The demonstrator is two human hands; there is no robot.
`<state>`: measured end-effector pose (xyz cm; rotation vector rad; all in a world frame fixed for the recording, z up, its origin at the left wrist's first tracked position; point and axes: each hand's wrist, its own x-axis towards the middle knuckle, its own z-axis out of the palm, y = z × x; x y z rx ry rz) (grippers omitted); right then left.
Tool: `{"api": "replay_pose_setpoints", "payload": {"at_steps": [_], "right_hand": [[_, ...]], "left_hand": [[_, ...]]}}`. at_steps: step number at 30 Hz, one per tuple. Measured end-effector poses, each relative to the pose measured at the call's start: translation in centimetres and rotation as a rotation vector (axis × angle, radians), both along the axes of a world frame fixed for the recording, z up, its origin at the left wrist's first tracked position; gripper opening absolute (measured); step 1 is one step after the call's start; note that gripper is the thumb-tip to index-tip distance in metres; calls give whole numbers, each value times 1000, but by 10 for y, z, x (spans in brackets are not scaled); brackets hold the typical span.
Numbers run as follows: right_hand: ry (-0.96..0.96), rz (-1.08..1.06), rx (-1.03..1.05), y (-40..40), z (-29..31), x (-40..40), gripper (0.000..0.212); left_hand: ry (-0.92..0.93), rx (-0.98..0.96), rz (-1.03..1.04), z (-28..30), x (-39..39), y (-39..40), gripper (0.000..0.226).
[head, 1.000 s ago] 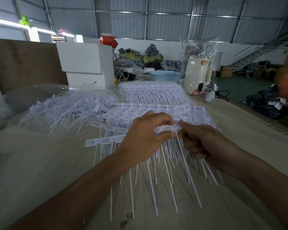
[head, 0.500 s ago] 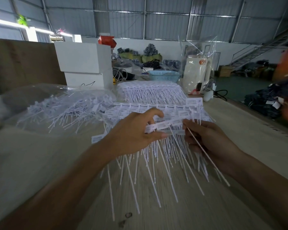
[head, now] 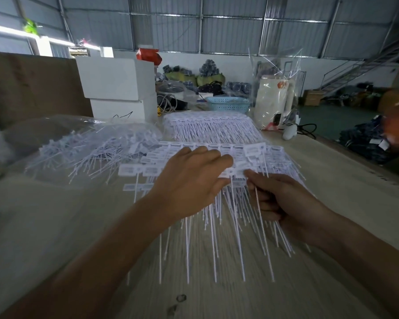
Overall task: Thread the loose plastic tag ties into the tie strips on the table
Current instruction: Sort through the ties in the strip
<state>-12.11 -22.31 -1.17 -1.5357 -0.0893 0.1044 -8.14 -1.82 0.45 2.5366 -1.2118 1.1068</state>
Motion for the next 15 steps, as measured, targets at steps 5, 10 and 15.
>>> {"api": "replay_pose_setpoints", "payload": {"at_steps": [5,10,15], "right_hand": [[-51,-39,-43,0,1,0,33],[-170,-75,-110,-2,0,1,31],[-370,-116,-257,-5,3,0,31]], "left_hand": [[-36,-75,-40,-9,-1,-5,18],[164,-215,-104,-14,0,-10,24],[436,-353,-210,-20,6,-12,16]]}}
